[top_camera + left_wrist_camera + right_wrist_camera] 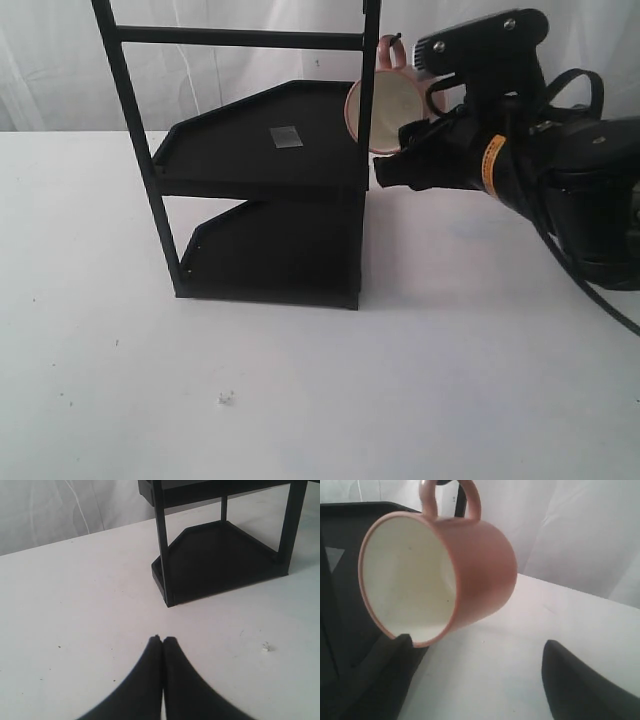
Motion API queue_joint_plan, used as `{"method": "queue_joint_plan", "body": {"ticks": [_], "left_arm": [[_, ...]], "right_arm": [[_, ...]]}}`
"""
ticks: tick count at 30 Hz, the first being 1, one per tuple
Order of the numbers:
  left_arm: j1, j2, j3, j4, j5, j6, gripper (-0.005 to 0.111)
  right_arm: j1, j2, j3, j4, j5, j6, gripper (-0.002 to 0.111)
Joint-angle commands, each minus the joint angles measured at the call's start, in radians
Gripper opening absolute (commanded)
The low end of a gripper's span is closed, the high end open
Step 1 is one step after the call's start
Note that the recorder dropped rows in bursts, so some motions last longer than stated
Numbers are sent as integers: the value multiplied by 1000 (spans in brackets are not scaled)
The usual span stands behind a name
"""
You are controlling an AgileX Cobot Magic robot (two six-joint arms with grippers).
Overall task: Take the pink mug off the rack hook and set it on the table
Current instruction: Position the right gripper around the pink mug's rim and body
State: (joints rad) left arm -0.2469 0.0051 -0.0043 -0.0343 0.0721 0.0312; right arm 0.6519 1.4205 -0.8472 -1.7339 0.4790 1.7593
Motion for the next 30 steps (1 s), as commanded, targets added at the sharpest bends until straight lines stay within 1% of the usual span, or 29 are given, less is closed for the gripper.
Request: {"method": "queue_joint_plan", "body": {"ticks": [1, 5, 10, 17, 22, 30], "left_arm": [[3, -5, 4, -1, 5, -5, 0], [3, -5, 4, -1, 5, -5, 0], [3, -5, 4, -1, 5, -5, 0], [3, -5, 4, -1, 5, -5, 0], [3, -5, 4, -1, 5, -5, 0], [3, -5, 4, -1, 5, -5, 0]], "right_arm": [[4, -5, -5, -11, 4, -118, 67], [4, -5, -5, -11, 11, -208, 67], [4, 4, -29, -11, 53, -182, 67], [4, 9, -60, -11, 53, -264, 67], [4, 20, -75, -11, 8, -252, 67], [4, 80, -107, -11, 62, -237, 66]]}}
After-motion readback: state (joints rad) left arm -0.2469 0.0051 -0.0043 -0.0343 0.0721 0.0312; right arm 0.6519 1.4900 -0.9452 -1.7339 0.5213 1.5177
